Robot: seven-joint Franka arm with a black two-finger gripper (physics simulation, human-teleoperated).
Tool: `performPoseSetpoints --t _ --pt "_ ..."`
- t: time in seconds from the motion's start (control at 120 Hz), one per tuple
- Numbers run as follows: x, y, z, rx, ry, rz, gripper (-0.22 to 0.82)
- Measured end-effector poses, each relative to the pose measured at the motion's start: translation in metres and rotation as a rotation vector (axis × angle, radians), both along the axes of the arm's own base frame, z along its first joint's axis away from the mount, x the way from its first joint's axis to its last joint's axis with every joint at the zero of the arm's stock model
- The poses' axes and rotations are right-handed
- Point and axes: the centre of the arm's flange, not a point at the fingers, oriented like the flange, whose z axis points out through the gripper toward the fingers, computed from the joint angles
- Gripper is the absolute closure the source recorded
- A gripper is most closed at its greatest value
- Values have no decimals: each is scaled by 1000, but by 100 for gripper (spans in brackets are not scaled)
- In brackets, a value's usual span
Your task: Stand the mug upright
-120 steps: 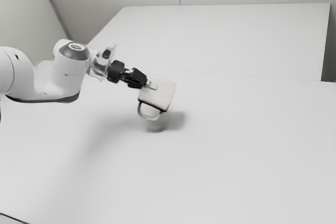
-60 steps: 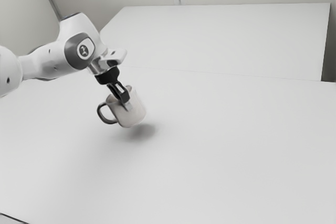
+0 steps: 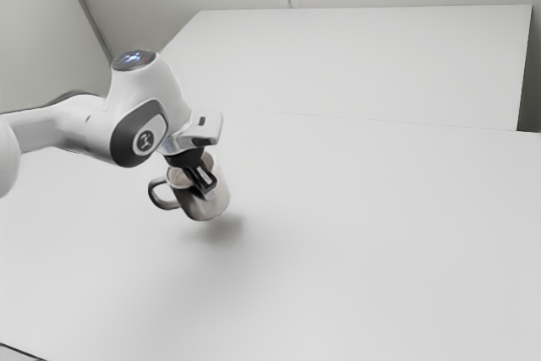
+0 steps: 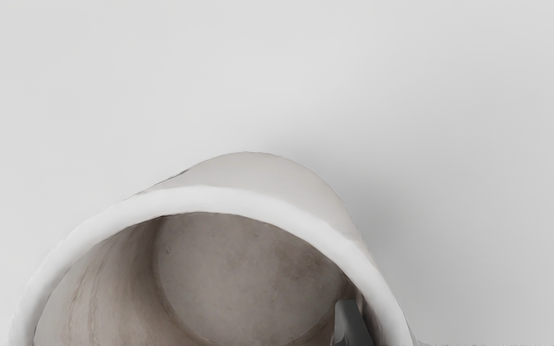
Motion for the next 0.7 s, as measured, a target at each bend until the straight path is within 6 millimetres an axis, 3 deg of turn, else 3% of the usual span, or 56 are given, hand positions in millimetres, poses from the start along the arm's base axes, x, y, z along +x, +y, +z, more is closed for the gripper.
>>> performPoseSetpoints --t 0.25,0.7 --pt "-22 1 -33 7 -20 93 78" --pt "-20 2 -70 -16 16 209 78"
